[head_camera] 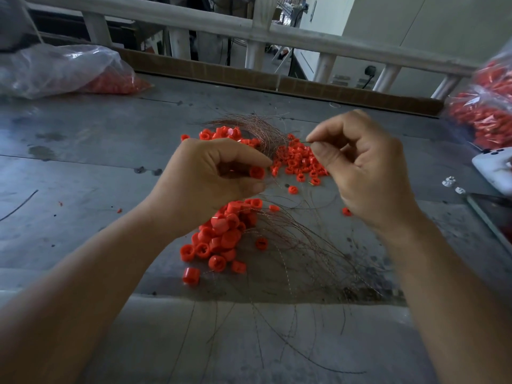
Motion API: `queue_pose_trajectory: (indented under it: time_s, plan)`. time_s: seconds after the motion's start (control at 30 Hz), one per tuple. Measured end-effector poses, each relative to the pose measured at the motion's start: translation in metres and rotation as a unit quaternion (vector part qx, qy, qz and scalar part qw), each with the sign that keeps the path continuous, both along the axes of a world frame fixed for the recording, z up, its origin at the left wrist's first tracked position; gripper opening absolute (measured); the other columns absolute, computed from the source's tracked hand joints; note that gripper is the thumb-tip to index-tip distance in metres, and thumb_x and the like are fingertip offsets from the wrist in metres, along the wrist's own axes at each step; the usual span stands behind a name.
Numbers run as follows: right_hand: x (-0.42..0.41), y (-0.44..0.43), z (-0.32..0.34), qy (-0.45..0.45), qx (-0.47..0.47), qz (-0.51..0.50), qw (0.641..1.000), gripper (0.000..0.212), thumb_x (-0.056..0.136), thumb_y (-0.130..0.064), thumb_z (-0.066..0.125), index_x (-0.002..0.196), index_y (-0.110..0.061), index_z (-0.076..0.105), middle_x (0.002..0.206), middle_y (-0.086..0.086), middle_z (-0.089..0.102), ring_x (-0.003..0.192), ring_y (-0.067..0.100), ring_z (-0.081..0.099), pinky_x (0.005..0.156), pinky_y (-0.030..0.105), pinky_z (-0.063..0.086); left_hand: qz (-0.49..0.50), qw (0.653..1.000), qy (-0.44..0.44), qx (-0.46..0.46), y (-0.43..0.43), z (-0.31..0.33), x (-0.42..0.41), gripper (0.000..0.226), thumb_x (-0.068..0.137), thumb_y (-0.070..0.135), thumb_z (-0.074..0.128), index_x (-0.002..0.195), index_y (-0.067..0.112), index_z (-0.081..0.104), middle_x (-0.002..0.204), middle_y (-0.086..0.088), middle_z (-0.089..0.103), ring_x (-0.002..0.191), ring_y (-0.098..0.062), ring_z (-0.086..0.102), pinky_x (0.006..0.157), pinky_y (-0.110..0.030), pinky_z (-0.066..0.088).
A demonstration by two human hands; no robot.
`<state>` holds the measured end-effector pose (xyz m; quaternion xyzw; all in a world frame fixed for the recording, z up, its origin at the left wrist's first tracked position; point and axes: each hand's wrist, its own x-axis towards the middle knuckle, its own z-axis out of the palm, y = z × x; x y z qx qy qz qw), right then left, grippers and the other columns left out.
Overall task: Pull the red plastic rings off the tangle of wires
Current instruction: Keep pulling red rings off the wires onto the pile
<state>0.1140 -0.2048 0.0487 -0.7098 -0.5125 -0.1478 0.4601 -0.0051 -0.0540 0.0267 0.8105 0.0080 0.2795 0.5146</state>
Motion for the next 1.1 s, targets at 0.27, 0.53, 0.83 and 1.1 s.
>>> queue_pose_trajectory:
  time_s: [0.27, 0.53, 0.83, 1.1]
  plan:
    - [-0.016, 0.004, -0.003, -0.014, -0.038, 0.041, 0.998, 0.012, 0.079, -0.010, 0.063, 0.081, -0.021, 0.057, 0.076, -0.007, 0.056, 0.069, -0.001, 0.051, 0.065, 0.009, 0.040, -0.009, 0.999, -0.009, -0.050, -0.003, 0.001, 0.000, 0.027, 0.052, 0.030, 0.070, 0.078, 0.027, 0.067, 0.085, 0.003, 0.071, 0.073, -0.005, 0.068, 0.067, -0.013, 0.052]
    - [-0.019, 0.005, -0.004, -0.008, -0.066, 0.037, 0.997, 0.001, 0.079, -0.010, 0.063, 0.079, -0.010, 0.064, 0.074, -0.006, 0.054, 0.068, 0.007, 0.052, 0.062, 0.012, 0.042, -0.021, 0.999, -0.001, -0.034, -0.006, 0.003, -0.003, 0.027, 0.060, 0.024, 0.067, 0.087, 0.027, 0.066, 0.091, 0.014, 0.070, 0.079, -0.007, 0.069, 0.072, -0.016, 0.053]
    - [-0.021, 0.006, -0.004, 0.012, -0.077, 0.043, 0.996, 0.007, 0.080, -0.012, 0.061, 0.077, -0.018, 0.058, 0.073, -0.012, 0.052, 0.065, 0.002, 0.051, 0.061, 0.012, 0.042, -0.017, 0.999, -0.002, -0.033, -0.006, 0.004, -0.002, 0.027, 0.061, 0.020, 0.066, 0.087, 0.027, 0.066, 0.089, 0.020, 0.069, 0.081, -0.004, 0.068, 0.073, -0.013, 0.052]
    - [-0.020, 0.006, -0.005, 0.030, -0.084, 0.046, 0.995, 0.015, 0.081, -0.009, 0.062, 0.077, -0.021, 0.055, 0.074, -0.012, 0.053, 0.065, 0.001, 0.051, 0.061, 0.011, 0.041, -0.022, 0.999, -0.008, -0.032, -0.007, 0.005, -0.003, 0.028, 0.060, 0.021, 0.065, 0.088, 0.027, 0.065, 0.087, 0.018, 0.070, 0.081, -0.005, 0.068, 0.073, -0.013, 0.052]
